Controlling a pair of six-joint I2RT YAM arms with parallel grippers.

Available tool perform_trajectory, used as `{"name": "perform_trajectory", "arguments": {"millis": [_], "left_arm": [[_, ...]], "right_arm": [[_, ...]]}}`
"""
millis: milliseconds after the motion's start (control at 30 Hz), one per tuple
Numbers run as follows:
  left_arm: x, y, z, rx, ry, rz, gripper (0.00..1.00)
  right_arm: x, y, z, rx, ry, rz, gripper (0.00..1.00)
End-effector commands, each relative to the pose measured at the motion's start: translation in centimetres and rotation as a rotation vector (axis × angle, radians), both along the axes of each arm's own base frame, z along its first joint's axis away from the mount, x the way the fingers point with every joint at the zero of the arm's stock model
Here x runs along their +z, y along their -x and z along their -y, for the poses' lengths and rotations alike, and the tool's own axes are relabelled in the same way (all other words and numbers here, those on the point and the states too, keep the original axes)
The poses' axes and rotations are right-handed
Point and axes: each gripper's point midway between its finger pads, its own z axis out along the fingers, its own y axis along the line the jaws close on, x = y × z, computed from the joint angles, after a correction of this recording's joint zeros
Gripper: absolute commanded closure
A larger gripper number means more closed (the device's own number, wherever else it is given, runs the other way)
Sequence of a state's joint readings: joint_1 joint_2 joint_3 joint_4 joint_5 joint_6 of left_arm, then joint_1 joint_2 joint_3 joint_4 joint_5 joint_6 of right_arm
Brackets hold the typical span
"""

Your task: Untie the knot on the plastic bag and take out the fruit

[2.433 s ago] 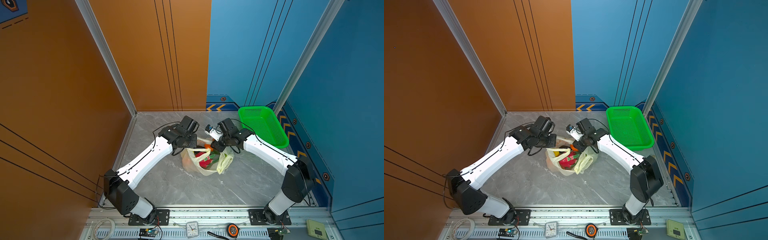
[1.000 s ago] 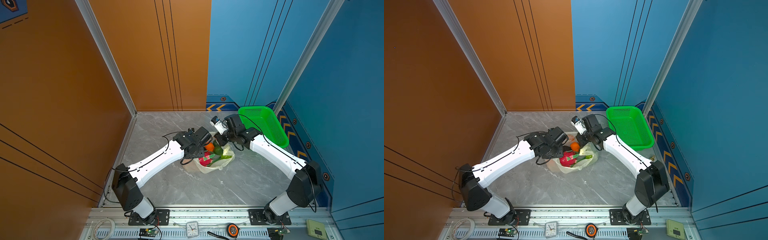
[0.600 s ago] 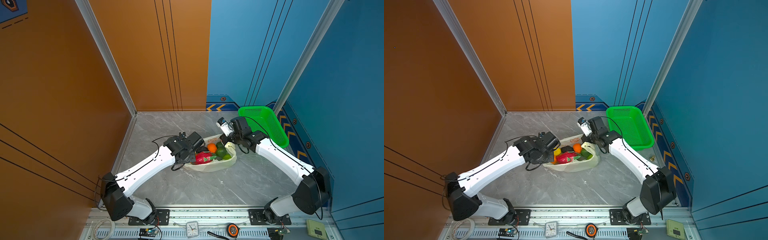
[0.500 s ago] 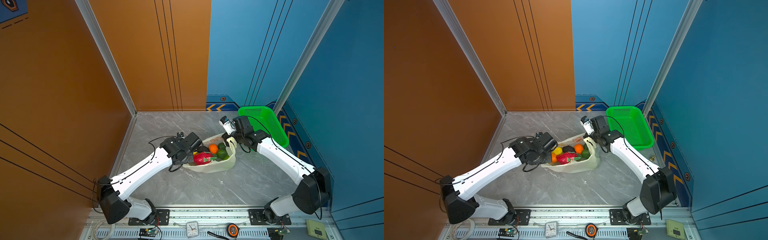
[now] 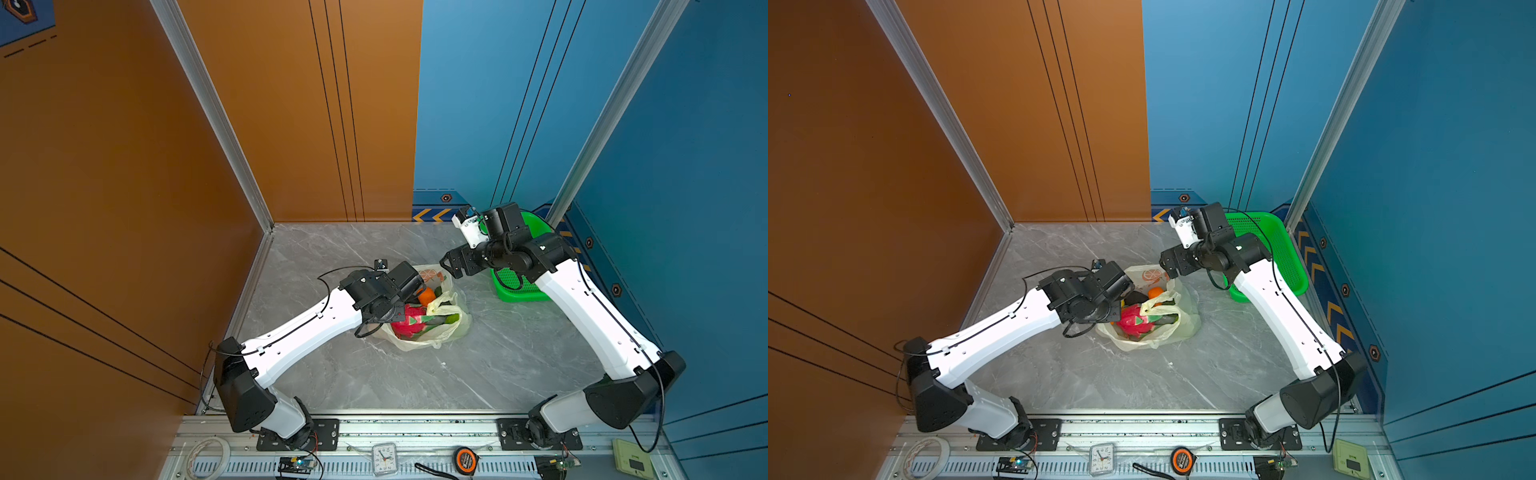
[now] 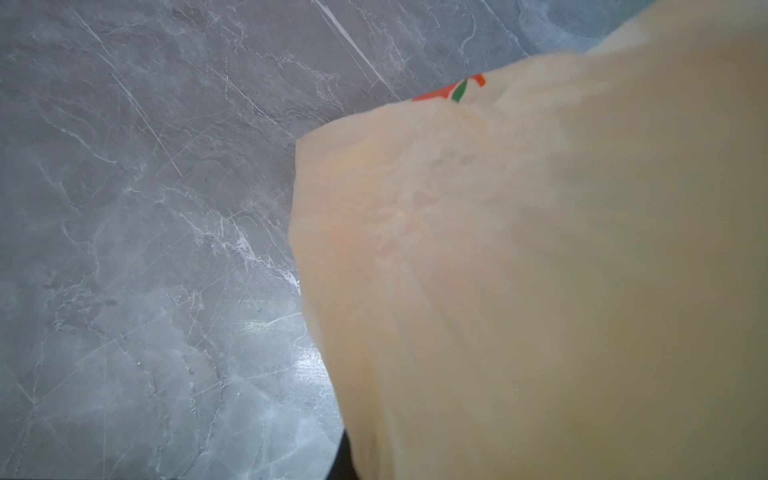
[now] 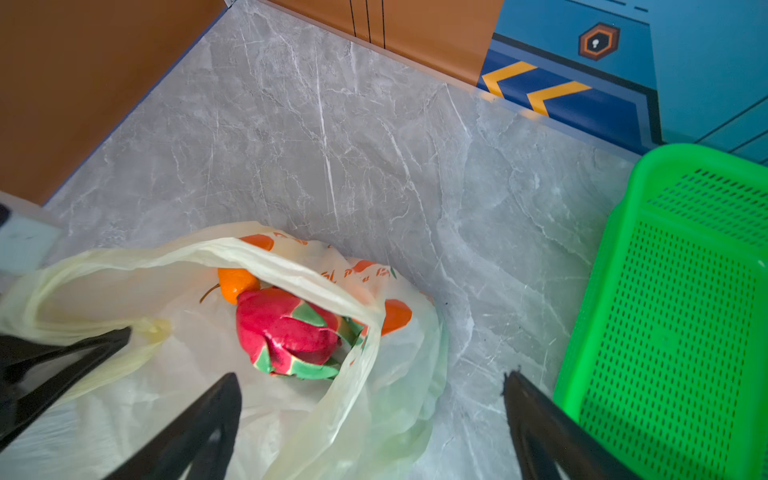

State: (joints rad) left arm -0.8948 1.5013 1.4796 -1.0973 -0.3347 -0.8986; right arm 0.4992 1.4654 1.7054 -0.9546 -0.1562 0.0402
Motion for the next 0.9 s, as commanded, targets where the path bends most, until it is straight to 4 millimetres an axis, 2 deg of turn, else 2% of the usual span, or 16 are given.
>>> {"name": "perform_trajectory", "arguments": {"millis": [0,100,167,300,433,600,633,667,733,767,867], "left_arm": [[0.7,0.9,0.5,-0.02,0.054,0.009,1.0],[0.4,1.4,0.3,-0.019,0.059,0.003,1.0],[0.3,1.6,0.2,-0.014,0.065,0.007,1.0],[0.7,1.7,0.0,-0.003,0.086,0.024,1.0],[0.7,2.0,0.1,-0.007,0.086,0.035,1.0],[0.4,2.8,0.6,-0.003,0.072,0.063,1.0],[0.2,2.9,0.7,0.0,0.066,0.067,1.0],[-0.1,3.0,0.8,0.005,0.062,0.072,1.0],[-0.5,3.3,1.2,0.002,0.054,0.079,1.0],[-0.6,3.4,1.5,-0.001,0.054,0.084,1.0],[-0.8,3.8,2.2,-0.015,0.056,0.095,1.0]], "right_arm": [[0.5,6.0,0.5,-0.049,-0.039,-0.16,0.02],[1.5,8.8,0.1,-0.097,-0.038,-0.142,0.0],[1.9,10.9,-1.1,-0.07,-0.016,-0.104,0.0],[0.9,12.9,-1.2,-0.041,0.066,-0.016,0.0],[0.1,12.8,-1.4,-0.013,0.169,0.129,0.0],[-1.2,10.7,-2.2,-0.024,0.235,0.225,0.0],[-1.4,10.4,-2.4,-0.029,0.242,0.235,0.03],[-1.6,10.0,-2.5,-0.032,0.237,0.237,0.14],[-1.8,9.4,-2.2,-0.046,0.212,0.24,0.42],[-1.6,9.3,-2.2,-0.039,0.184,0.253,0.49],[-0.9,9.0,-1.6,-0.03,0.108,0.259,0.54]]}}
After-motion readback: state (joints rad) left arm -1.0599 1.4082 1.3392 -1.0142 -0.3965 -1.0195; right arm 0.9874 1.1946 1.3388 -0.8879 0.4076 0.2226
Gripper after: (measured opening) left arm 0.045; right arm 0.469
